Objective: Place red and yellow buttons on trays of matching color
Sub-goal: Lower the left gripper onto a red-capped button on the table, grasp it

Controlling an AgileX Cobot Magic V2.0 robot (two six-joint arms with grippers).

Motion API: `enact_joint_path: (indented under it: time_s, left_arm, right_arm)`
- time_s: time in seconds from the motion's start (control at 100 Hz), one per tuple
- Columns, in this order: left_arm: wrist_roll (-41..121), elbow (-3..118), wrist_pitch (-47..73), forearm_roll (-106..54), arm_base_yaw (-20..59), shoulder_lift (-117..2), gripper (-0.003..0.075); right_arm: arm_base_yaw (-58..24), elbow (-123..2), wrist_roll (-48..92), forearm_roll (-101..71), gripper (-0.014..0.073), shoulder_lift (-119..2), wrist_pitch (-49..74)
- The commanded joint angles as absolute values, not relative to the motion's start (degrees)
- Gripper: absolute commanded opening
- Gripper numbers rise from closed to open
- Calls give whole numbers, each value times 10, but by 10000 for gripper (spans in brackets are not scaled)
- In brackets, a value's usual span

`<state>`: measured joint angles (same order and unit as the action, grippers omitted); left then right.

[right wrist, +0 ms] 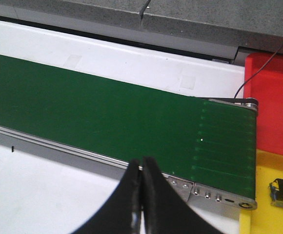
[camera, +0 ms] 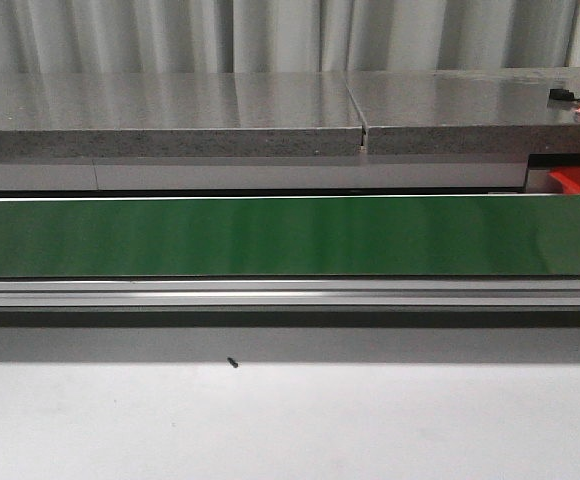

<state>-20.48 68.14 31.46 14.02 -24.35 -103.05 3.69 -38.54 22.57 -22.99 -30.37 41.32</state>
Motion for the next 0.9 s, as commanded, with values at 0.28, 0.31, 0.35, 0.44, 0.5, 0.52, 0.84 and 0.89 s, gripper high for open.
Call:
enact_joint_path:
  time_s: [0.28,0.31,0.35,0.44,0.5,0.52,0.84,0.89]
  left_arm:
    - [-209,699,279,143,-244,-1041,640]
    - [-209,699,277,143,-244,-1041,639]
    - [-209,699,275,143,-244,-1041,638]
    - [-209,699,275,143,-244,-1041,638]
    - [-209,699,275,143,-244,-1041,633]
    - [-209,699,275,143,-244,-1041,629]
    - [-209,699,275,137,-244,-1041,290]
    - [-209,699,275,139,-244,-1041,235]
  right_arm:
    - [38,-400,225,-243,-67,-306,379]
    - [38,-400,225,-243,-67,-306,379]
    - [38,-400,225,-243,-67,-306,379]
    - [38,-400,225,-243,-67,-306,379]
    - [38,-400,225,-243,-67,-306,379]
    - [38,-400,225,-243,-67,-306,379]
    - [38,-400,225,-243,-67,-306,379]
    - [38,-400,225,-243,-67,-306,379]
